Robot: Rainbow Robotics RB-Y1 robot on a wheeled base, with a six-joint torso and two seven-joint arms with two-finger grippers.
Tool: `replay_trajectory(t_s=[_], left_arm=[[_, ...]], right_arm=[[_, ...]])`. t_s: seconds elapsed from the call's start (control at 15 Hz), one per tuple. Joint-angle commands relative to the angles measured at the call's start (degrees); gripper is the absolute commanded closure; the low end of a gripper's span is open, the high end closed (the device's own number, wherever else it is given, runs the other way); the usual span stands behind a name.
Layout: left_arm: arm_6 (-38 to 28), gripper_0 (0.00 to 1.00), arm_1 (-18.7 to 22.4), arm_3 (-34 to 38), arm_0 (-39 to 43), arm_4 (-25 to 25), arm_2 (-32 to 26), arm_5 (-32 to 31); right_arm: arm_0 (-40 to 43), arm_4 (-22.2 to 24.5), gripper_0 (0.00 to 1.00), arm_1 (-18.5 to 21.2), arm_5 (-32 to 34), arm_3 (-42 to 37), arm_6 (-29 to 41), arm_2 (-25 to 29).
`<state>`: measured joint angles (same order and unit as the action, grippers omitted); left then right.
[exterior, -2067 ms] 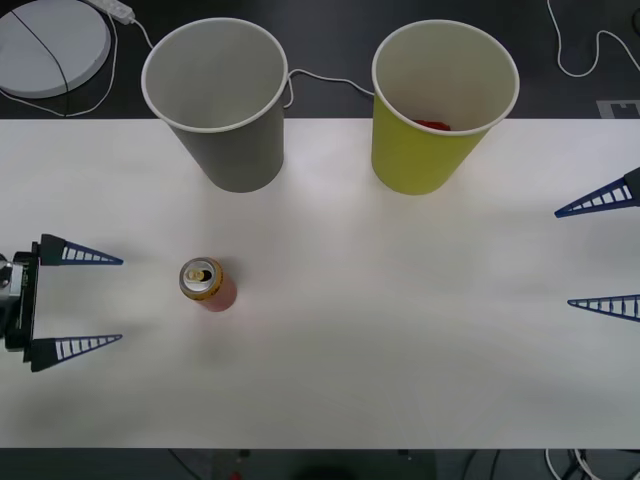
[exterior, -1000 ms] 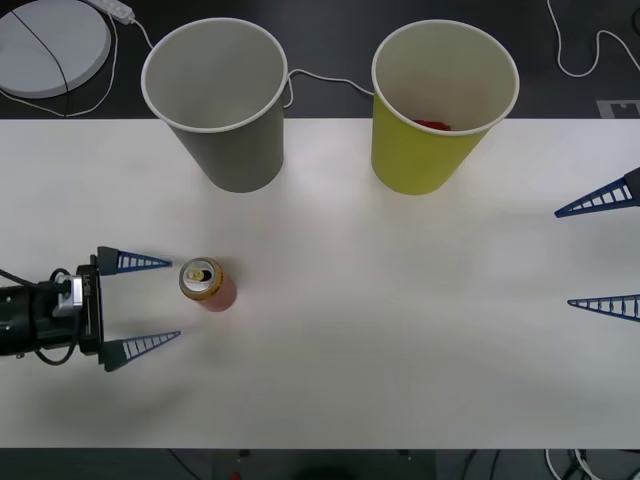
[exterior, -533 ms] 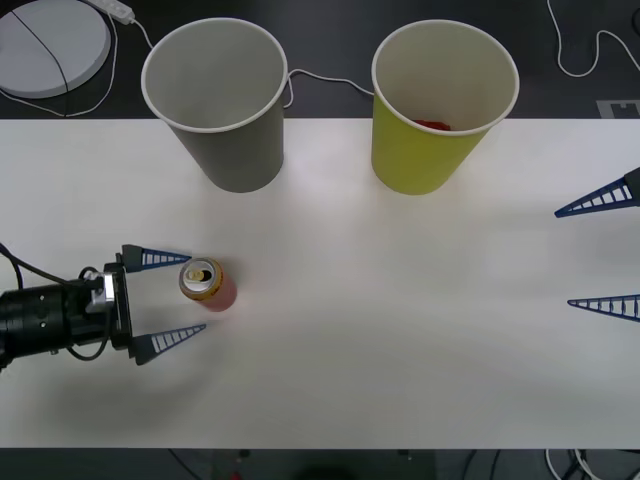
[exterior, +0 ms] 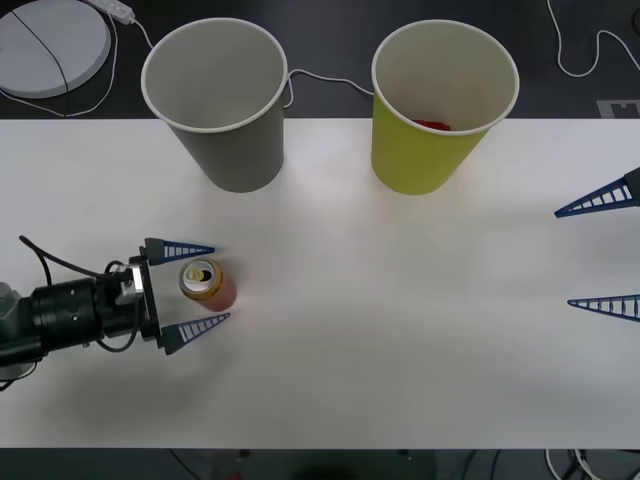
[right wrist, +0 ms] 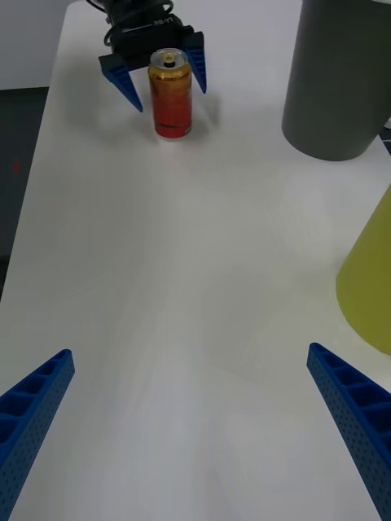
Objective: Put the can into the green bin and the plastic bottle into the gray bin
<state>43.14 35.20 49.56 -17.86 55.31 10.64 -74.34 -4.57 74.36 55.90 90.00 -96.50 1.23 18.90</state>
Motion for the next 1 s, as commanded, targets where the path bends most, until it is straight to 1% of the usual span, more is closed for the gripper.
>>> replay_trajectory(t_s=[0.07, 0.47, 0.53, 0.6, 0.67, 0.73, 0.8, 1.0], left_arm=[[-0.1, 0.0, -0.9, 0.0, -0.4, 0.8, 0.0, 0.6], [-0.6, 0.0, -1.6, 0.0, -0.6, 1.1, 0.0, 0.9], [-0.7, 0.05, -1.6, 0.0, -0.6, 1.2, 0.0, 0.9], [-0.8, 0.65, -1.7, -0.1, -0.6, 1.3, 0.0, 1.0], [-0.8, 0.86, -1.7, -0.1, -0.6, 1.3, 0.0, 0.9], [-0.9, 0.98, -1.7, 0.0, -0.6, 1.5, 0.0, 0.9], [-1.0, 1.0, -1.7, -0.1, -0.6, 1.4, 0.0, 0.9], [-1.3, 1.0, -1.7, 0.0, -0.6, 1.5, 0.0, 0.9]], right_arm=[[0.0, 0.0, 0.0, 0.0, 0.0, 0.0, 0.0, 0.0], [0.0, 0.0, 0.0, 0.0, 0.0, 0.0, 0.0, 0.0], [0.0, 0.0, 0.0, 0.0, 0.0, 0.0, 0.0, 0.0], [0.0, 0.0, 0.0, 0.0, 0.0, 0.0, 0.0, 0.0], [0.0, 0.0, 0.0, 0.0, 0.0, 0.0, 0.0, 0.0], [0.0, 0.0, 0.0, 0.0, 0.0, 0.0, 0.0, 0.0], [0.0, 0.0, 0.0, 0.0, 0.0, 0.0, 0.0, 0.0], [0.0, 0.0, 0.0, 0.0, 0.0, 0.0, 0.0, 0.0]])
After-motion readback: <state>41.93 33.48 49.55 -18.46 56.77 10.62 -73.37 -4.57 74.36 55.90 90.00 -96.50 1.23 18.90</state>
